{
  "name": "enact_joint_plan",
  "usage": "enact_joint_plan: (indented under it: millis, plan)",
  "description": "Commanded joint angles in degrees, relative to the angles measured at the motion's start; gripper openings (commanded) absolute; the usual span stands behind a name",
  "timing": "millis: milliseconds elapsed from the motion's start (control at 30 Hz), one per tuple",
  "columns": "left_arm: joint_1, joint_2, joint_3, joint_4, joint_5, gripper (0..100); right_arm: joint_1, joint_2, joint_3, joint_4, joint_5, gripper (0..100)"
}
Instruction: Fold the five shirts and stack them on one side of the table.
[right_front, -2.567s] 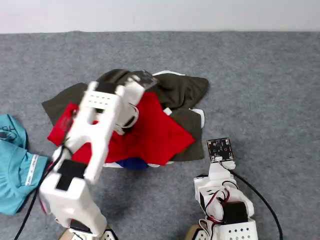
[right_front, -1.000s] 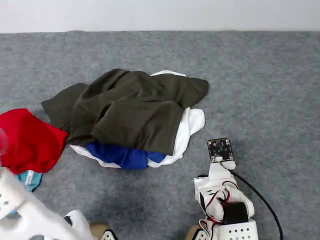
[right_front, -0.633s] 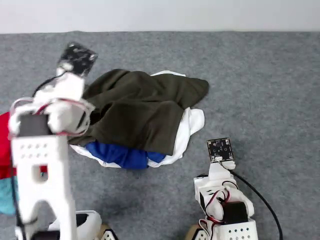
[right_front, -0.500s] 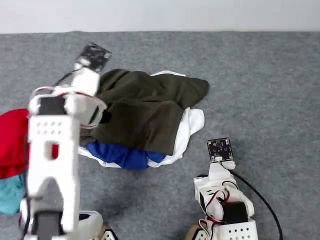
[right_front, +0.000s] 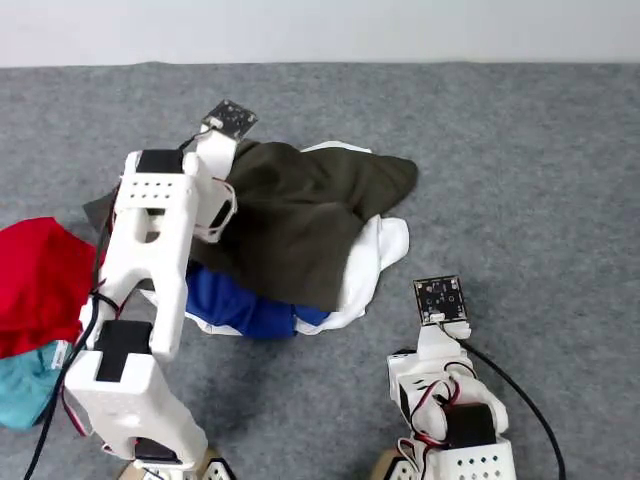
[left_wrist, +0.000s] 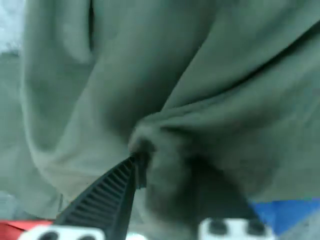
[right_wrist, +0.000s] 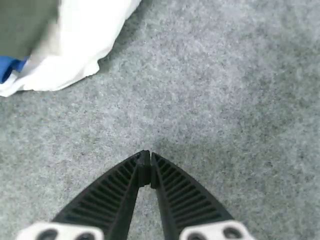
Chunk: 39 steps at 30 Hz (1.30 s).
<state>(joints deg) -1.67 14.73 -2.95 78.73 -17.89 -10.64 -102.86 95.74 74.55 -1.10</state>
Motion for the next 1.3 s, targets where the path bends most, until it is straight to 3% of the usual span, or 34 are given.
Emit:
enact_joint_plan:
  millis: [0, 133, 233, 333, 600, 800, 967, 1100, 1267]
  plan:
    - [-0.3, -3.3, -5.3, 6.3, 0.5, 0, -0.1, -0.7, 0.7, 0.1, -0.4, 1.0]
    - [-3.2, -11.9, -10.9, 11.5, 2.0, 0, -0.1, -0.7, 0.7, 0.1, -0.4, 1.0]
    - [-9.8, -20.2, -16.0, 10.5, 8.1, 0, -0.1, -0.7, 0.7, 0.1, -0.4, 1.0]
    - [-19.2, -27.1, -18.9, 7.2, 11.0, 0, -0.1, -0.7, 0.7, 0.1, -0.4, 1.0]
    - [-51.2, -34.1, -18.9, -4.7, 9.0, 0, -0.1, -0.7, 0.7, 0.1, -0.4, 1.0]
    - [-66.3, -33.9, -17.9, -10.5, 5.2, 0, -0.1, -0.7, 0.7, 0.1, -0.4, 1.0]
    - [-73.3, -34.2, -12.4, -16.2, 4.8, 1, -0.1, -0.7, 0.7, 0.1, -0.4, 1.0]
    - [-73.8, -34.5, -9.3, -16.9, -1.8, 1, -0.1, -0.7, 0.7, 0.1, -0.4, 1.0]
    - [-71.9, -34.5, -7.1, -16.2, -5.5, 17, -0.1, -0.7, 0.7, 0.1, -0.4, 1.0]
